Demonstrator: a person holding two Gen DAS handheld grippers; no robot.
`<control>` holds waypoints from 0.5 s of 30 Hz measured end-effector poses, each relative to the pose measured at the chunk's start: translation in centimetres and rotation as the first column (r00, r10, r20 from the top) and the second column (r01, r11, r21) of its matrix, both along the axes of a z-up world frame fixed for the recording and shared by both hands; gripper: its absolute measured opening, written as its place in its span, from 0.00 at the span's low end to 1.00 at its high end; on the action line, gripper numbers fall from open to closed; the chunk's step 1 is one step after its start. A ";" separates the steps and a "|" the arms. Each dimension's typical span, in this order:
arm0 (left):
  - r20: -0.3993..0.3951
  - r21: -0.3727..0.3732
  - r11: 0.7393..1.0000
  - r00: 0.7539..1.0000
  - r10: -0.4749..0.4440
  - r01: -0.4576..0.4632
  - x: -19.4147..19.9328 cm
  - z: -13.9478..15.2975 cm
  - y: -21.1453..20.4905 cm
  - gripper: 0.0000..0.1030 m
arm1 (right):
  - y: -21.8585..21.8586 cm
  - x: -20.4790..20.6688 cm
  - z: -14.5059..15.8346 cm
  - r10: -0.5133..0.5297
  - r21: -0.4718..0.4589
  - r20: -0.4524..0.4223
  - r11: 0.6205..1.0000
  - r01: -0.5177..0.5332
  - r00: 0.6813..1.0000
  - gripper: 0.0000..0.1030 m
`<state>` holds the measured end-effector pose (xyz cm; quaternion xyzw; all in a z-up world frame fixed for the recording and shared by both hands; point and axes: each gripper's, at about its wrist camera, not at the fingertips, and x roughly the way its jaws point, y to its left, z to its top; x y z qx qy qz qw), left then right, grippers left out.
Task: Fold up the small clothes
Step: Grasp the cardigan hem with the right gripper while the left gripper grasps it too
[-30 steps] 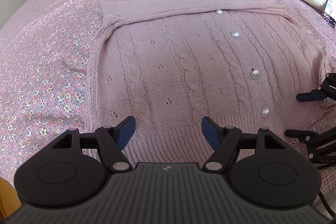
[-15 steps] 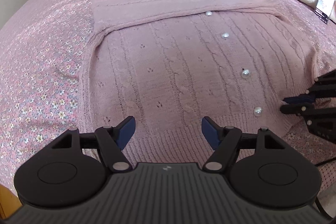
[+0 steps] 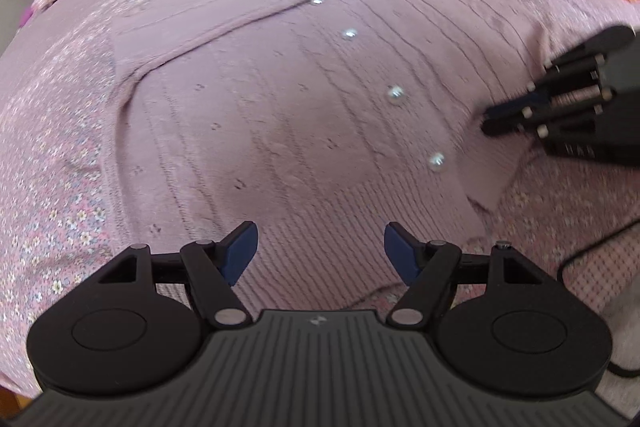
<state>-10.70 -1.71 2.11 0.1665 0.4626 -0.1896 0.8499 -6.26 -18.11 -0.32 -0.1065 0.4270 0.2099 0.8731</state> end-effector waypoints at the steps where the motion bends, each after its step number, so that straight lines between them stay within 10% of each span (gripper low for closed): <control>1: 0.000 0.008 1.000 1.000 -0.016 0.016 -0.2 -0.1 -0.2 0.78 | -0.1 0.1 0.1 -0.007 0.007 0.002 1.000 0.007 1.000 0.08; 15: 0.000 0.123 0.989 0.996 -0.086 0.085 -0.8 -2.1 -2.0 0.85 | -1.0 0.4 1.2 -0.060 0.061 0.038 0.996 0.057 0.997 0.08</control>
